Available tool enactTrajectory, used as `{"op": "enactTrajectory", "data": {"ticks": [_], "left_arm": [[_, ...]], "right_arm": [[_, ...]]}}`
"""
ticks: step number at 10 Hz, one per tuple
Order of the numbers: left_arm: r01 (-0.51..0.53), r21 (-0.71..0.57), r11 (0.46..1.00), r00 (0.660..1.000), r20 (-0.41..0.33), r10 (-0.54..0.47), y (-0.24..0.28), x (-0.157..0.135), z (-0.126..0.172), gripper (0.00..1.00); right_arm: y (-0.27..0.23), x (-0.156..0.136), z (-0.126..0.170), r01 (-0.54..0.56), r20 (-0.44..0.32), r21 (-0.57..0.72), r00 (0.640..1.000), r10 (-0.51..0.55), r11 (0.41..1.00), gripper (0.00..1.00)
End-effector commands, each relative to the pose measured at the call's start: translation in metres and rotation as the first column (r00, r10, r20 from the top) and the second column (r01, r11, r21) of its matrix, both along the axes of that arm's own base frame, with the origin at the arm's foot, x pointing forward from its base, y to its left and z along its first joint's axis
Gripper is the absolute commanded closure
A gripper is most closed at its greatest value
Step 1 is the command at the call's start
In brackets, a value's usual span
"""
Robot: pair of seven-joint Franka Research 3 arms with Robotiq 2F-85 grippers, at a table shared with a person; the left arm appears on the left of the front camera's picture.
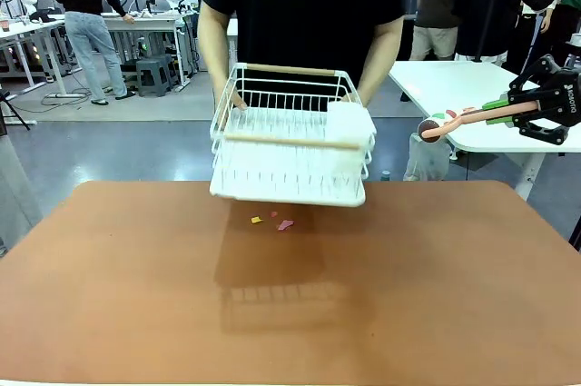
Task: Clean the table.
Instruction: Clean the table with the Lint Roller when the human lifts the Dish drying rack.
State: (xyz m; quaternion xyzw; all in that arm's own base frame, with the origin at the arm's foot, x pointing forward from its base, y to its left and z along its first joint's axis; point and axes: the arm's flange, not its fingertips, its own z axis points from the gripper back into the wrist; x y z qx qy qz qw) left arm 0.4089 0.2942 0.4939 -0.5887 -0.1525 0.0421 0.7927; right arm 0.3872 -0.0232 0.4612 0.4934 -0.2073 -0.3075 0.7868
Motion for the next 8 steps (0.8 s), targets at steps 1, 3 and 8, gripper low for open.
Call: {"op": "enactTrajectory", "data": {"ticks": [1,3,8], "left_arm": [[0.001,-0.025,1.000,1.000,0.016,-0.001,0.001,-0.002,0.002,0.00],[0.001,-0.025,1.000,1.000,0.016,-0.001,0.001,-0.002,0.002,0.00],[0.001,-0.025,1.000,1.000,0.016,-0.001,0.001,-0.002,0.002,0.00]], "right_arm": [[0.000,0.000,0.001,0.000,0.001,0.001,1.000,0.000,1.000,0.99],[0.000,0.000,0.001,0.000,0.001,0.001,1.000,0.000,1.000,0.99],[0.039,0.073,0.043,-0.355,-0.074,-0.333,0.933,0.351,0.873,0.79]]}}
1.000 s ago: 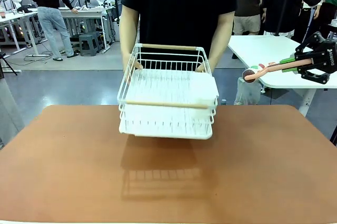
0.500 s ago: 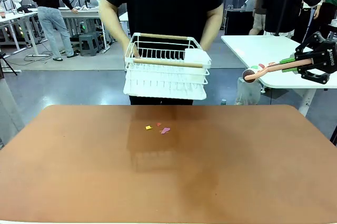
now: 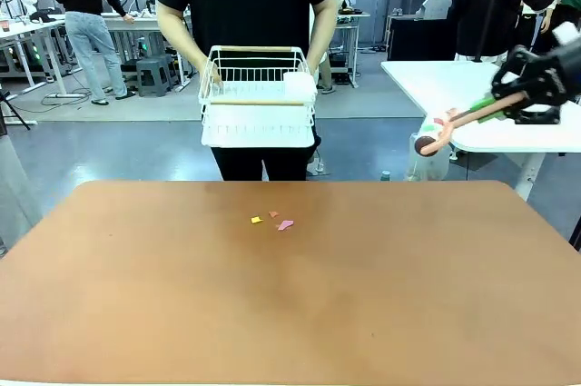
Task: Clean the table.
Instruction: Clean the table with the Lint Roller when the human lifts the Dish drying rack.
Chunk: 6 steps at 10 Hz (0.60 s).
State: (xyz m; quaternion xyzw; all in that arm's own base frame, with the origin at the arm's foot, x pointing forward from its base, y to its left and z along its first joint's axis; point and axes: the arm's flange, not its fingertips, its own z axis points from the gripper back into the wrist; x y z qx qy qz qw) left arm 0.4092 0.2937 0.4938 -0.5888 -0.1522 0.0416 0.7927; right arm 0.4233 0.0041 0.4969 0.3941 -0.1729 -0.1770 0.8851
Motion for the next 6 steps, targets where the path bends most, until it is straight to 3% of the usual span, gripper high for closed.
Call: {"op": "enactTrajectory", "data": {"ticks": [1,2,4,6], "left_arm": [[0.000,-0.025,1.000,1.000,0.016,0.000,0.002,-0.003,0.002,0.00],[0.000,-0.025,1.000,1.000,0.016,0.000,0.002,-0.003,0.002,0.00],[0.000,-0.025,1.000,1.000,0.016,0.000,0.002,-0.003,0.002,0.00],[0.000,-0.025,1.000,1.000,0.016,0.000,0.002,-0.003,0.002,0.00]], "right_arm": [[0.034,0.065,0.001,-0.179,-0.002,-0.122,0.984,0.180,0.976,0.79],[0.061,0.088,-0.015,-0.265,-0.032,-0.141,0.964,0.263,0.954,0.79],[0.108,0.127,-0.074,-0.304,-0.112,-0.195,0.951,0.287,0.933,0.79],[0.122,0.145,-0.105,-0.305,-0.170,-0.163,0.945,0.278,0.938,0.79]]}}
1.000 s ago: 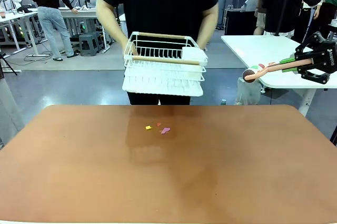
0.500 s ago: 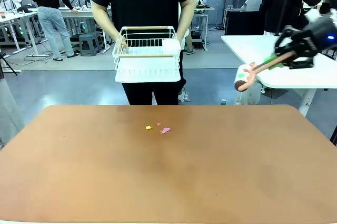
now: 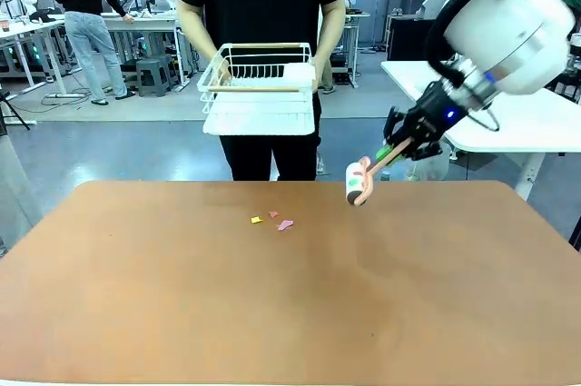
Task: Clean the table.
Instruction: Clean the table with the Lint Roller when the human lifts the Dish drying rack.
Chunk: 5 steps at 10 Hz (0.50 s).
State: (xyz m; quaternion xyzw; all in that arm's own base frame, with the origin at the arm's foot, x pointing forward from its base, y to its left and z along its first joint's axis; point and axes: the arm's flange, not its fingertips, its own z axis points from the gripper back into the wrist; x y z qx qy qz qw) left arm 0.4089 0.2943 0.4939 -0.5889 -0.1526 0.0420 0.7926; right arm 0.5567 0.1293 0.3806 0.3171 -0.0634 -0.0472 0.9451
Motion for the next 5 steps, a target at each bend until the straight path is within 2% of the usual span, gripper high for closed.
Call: {"op": "enactTrajectory", "data": {"ticks": [1,2,3,5], "left_arm": [[0.001,-0.025,1.000,1.000,0.016,-0.001,0.001,-0.002,0.002,0.00],[0.001,-0.025,1.000,1.000,0.016,-0.001,0.001,-0.002,0.002,0.00],[0.001,-0.025,1.000,1.000,0.016,-0.001,0.001,-0.002,0.002,0.00],[0.001,-0.025,1.000,1.000,0.016,-0.001,0.001,-0.002,0.002,0.00]], "right_arm": [[0.001,0.014,0.007,0.015,-0.004,0.010,1.000,-0.015,1.000,0.79],[0.002,0.012,0.004,0.023,-0.006,-0.016,1.000,-0.023,1.000,0.79],[0.001,0.009,-0.012,0.002,-0.015,0.001,1.000,-0.002,1.000,0.79],[0.001,0.009,-0.012,0.002,-0.015,0.001,1.000,-0.002,1.000,0.79]]}}
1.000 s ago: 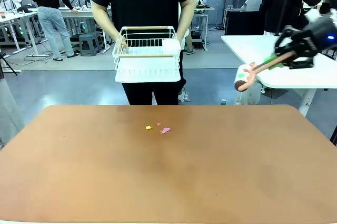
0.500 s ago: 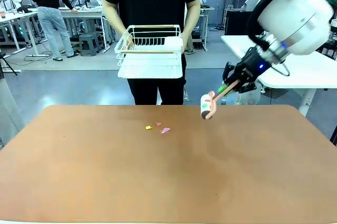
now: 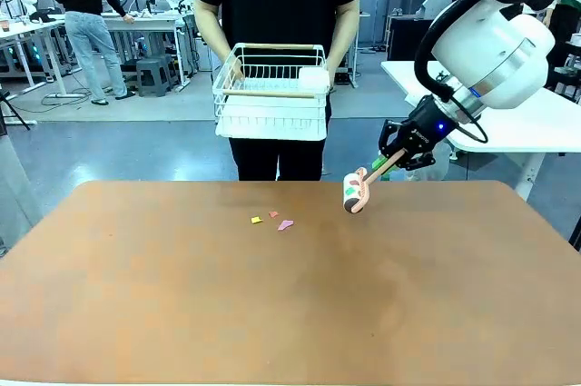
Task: Clean the table.
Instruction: Clean the table with the Lint Roller when the human lifts the Dish drying rack.
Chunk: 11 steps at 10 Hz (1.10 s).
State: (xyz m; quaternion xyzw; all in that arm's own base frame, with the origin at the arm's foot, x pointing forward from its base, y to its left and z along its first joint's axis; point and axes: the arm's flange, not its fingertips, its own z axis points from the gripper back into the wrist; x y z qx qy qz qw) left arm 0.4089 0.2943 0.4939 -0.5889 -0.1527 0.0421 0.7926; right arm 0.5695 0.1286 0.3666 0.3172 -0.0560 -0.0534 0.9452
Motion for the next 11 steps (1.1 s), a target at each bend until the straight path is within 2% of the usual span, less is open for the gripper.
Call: {"op": "enactTrajectory", "data": {"ticks": [1,3,4,5,7,8,11], "left_arm": [[0.001,-0.025,1.000,1.000,0.016,-0.001,0.001,-0.002,0.002,0.00],[0.001,-0.025,1.000,1.000,0.016,-0.001,0.001,-0.002,0.002,0.00],[0.001,-0.025,1.000,1.000,0.016,-0.001,0.001,-0.002,0.002,0.00],[0.001,-0.025,1.000,1.000,0.016,-0.001,0.001,-0.002,0.002,0.00],[0.001,-0.025,1.000,1.000,0.016,-0.001,0.001,-0.002,0.002,0.00],[0.001,-0.025,1.000,1.000,0.016,-0.001,0.001,-0.002,0.002,0.00],[0.001,-0.025,1.000,1.000,0.016,-0.001,0.001,-0.002,0.002,0.00]], "right_arm": [[0.001,-0.004,0.002,-0.005,0.003,0.000,1.000,0.005,1.000,0.79],[0.000,0.000,0.000,0.000,0.000,0.000,1.000,0.000,1.000,0.79],[0.010,0.011,-0.012,-0.031,0.020,0.021,0.999,0.030,0.999,0.79],[0.026,0.023,-0.019,-0.074,-0.003,0.078,0.997,0.074,0.994,0.79],[0.053,0.036,-0.036,-0.067,-0.023,0.054,0.997,0.068,0.996,0.79],[0.060,0.040,-0.046,-0.078,-0.032,0.089,0.996,0.082,0.993,0.79],[0.069,0.045,-0.062,-0.065,0.006,0.127,0.998,0.064,0.990,0.79]]}}
